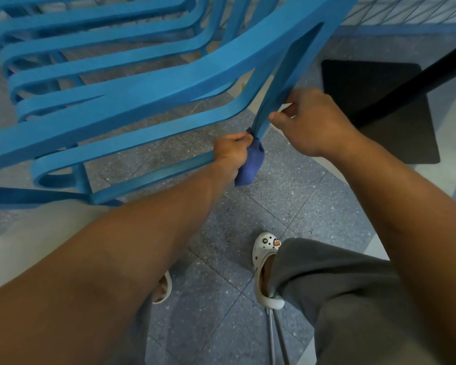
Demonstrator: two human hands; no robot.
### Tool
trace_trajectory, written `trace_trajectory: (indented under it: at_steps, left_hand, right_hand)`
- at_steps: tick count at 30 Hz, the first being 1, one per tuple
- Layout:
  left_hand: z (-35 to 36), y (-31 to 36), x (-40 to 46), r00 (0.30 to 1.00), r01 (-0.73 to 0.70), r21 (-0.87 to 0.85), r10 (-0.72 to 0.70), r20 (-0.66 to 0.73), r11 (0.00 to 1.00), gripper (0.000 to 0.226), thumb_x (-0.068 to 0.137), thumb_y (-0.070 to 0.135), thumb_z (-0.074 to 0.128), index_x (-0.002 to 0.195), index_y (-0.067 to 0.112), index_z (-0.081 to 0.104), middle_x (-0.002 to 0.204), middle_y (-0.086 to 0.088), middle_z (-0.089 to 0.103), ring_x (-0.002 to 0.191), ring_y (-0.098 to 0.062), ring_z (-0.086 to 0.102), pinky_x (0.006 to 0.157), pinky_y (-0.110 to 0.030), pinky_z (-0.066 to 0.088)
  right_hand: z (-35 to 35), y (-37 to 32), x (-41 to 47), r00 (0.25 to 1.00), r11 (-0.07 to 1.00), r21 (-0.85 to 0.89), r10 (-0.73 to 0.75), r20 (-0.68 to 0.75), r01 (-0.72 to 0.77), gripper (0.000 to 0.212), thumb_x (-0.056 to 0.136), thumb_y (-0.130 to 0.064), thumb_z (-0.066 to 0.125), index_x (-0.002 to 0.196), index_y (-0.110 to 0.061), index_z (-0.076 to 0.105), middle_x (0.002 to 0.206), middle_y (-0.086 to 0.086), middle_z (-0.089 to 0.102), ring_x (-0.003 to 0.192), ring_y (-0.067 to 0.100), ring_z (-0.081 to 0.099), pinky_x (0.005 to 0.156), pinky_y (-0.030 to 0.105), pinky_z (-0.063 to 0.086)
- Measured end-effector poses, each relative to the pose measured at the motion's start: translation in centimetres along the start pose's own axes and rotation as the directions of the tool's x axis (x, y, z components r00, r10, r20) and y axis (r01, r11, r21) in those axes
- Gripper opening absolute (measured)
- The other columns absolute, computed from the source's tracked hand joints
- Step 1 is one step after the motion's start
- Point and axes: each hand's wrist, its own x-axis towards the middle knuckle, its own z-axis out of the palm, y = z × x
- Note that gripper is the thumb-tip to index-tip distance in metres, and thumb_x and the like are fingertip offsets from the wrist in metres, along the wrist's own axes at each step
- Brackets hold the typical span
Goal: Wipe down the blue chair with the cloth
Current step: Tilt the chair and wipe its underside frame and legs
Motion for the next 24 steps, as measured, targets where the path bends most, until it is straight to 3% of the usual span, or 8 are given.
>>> trace_trajectory:
  at_steps: [6, 11, 20, 24]
  left_hand:
    - [0.2, 0.4, -1.5, 0.999, -0.046, -0.146, 0.046, -0.008, 0.988, 0.021, 0.094, 0.014, 0.07, 0.112, 0.004, 0.075, 0.096, -0.002, 0.072, 0.094, -0.019, 0.07, 0.091, -0.031, 0.057]
    - [-0.3, 0.8, -1.1, 0.993, 0.083, -0.122, -0.073, 0.089, 0.989, 0.028, 0.099, 0.008, 0.062, 0.124, -0.002, 0.067, 0.11, -0.011, 0.069, 0.098, -0.02, 0.064, 0.096, -0.028, 0.051]
    - [-0.9, 1.2, -1.3, 0.996, 0.044, -0.117, -0.035, 0.084, 0.992, 0.026, 0.097, 0.009, 0.066, 0.121, 0.002, 0.071, 0.117, -0.012, 0.073, 0.105, -0.023, 0.069, 0.1, -0.033, 0.054]
    - [-0.8, 1.3, -1.2, 0.987, 0.105, -0.037, -0.099, 0.125, 0.994, 0.028, 0.099, 0.007, 0.06, 0.126, -0.002, 0.067, 0.121, -0.015, 0.069, 0.109, -0.026, 0.066, 0.104, -0.034, 0.05]
  right_hand:
    - [0.0, 0.3, 0.1, 1.0, 1.0, 0.016, -0.009, 0.013, 0.008, 0.033, 0.099, -0.03, 0.062, 0.131, -0.023, 0.064, 0.105, -0.003, 0.072, 0.102, 0.016, 0.066, 0.084, 0.025, 0.043]
    - [-0.1, 0.6, 0.0, 1.0, 1.0, -0.007, -0.017, 0.023, 0.017, 0.038, 0.099, -0.029, 0.06, 0.136, -0.02, 0.059, 0.105, -0.001, 0.073, 0.104, 0.017, 0.065, 0.086, 0.026, 0.044]
    - [0.0, 0.6, 0.1, 0.999, 0.999, -0.004, -0.038, 0.036, 0.038, 0.032, 0.099, -0.027, 0.06, 0.131, -0.02, 0.062, 0.107, 0.001, 0.072, 0.1, 0.018, 0.065, 0.082, 0.025, 0.042]
    - [0.1, 0.5, 0.1, 0.999, 0.999, -0.015, -0.039, 0.029, 0.04, 0.035, 0.1, -0.029, 0.06, 0.133, -0.02, 0.06, 0.106, 0.001, 0.073, 0.094, 0.016, 0.062, 0.081, 0.026, 0.042]
